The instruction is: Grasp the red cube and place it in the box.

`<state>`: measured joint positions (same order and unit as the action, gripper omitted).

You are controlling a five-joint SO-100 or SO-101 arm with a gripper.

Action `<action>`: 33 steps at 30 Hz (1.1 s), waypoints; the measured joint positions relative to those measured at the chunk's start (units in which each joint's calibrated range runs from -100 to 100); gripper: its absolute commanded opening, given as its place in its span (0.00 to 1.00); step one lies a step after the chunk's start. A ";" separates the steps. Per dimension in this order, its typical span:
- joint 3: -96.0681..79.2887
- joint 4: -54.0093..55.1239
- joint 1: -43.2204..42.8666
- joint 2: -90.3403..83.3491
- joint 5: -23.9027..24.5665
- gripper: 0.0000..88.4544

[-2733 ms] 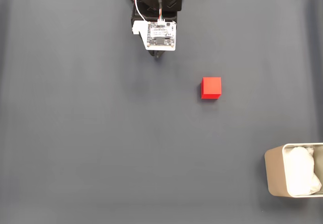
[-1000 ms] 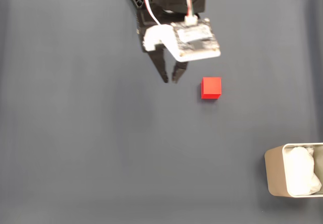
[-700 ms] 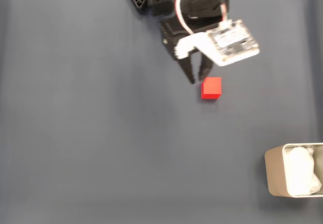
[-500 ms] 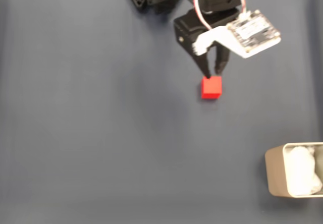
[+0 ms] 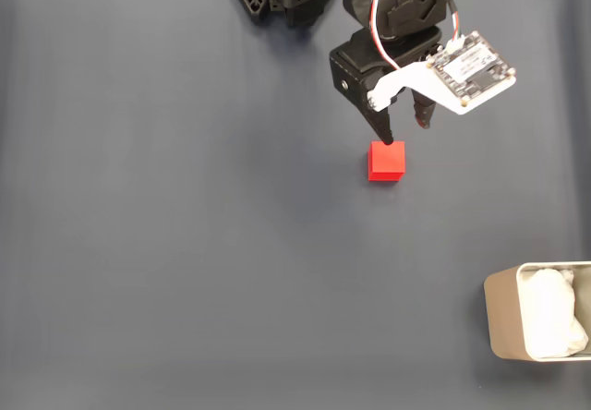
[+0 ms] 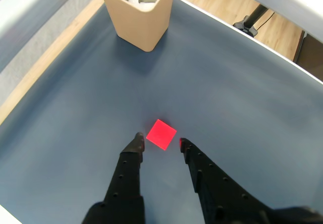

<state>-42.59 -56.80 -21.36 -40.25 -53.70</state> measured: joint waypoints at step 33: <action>-18.72 16.39 3.49 -1.82 -1.37 0.45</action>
<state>-61.30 -40.41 -17.88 -42.08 -55.07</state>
